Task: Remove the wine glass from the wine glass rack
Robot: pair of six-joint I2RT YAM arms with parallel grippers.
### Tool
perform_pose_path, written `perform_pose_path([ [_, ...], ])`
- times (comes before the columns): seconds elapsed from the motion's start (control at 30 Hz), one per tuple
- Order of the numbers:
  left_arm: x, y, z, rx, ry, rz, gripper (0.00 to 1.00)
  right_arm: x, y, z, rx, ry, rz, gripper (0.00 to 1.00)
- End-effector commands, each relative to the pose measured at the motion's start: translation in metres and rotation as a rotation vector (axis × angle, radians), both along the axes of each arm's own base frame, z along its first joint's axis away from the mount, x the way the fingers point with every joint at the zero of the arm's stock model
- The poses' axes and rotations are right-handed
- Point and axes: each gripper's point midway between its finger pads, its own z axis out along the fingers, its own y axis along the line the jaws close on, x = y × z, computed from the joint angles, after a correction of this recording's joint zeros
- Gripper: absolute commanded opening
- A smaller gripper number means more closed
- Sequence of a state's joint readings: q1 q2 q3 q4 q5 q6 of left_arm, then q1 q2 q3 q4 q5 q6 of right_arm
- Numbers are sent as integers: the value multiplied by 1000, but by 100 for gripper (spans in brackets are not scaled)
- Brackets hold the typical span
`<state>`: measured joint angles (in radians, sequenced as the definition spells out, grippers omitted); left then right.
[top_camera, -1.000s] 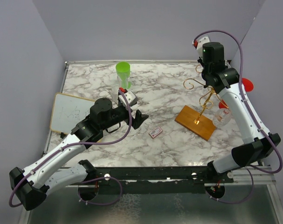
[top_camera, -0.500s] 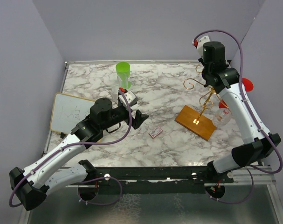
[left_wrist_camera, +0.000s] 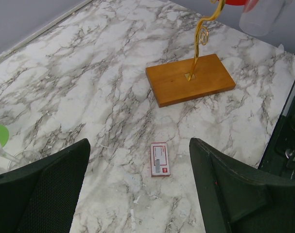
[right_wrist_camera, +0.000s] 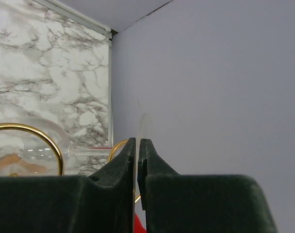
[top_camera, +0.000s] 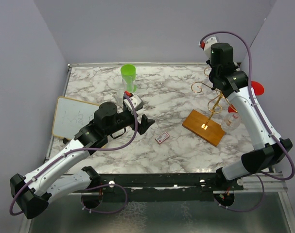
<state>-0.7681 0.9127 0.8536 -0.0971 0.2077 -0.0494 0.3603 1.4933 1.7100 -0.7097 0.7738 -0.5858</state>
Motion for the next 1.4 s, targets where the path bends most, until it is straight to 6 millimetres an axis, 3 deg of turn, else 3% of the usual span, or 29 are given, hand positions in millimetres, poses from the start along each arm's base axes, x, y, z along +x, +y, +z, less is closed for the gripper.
perform_pose_path([
  [0.0,2,0,5,-17,-22,12,85,-7,-7,34,-3,-114,-39,1],
  [0.5,2,-1,4,-20,-19,11,85,-19,-22,49,-64,-164,-95,1],
  [1.0,2,-1,2,-22,-12,9,85,-36,-26,49,-55,-184,-71,1],
  [1.37,0,-1,4,-29,-15,7,85,-22,-24,39,-69,-169,-110,1],
])
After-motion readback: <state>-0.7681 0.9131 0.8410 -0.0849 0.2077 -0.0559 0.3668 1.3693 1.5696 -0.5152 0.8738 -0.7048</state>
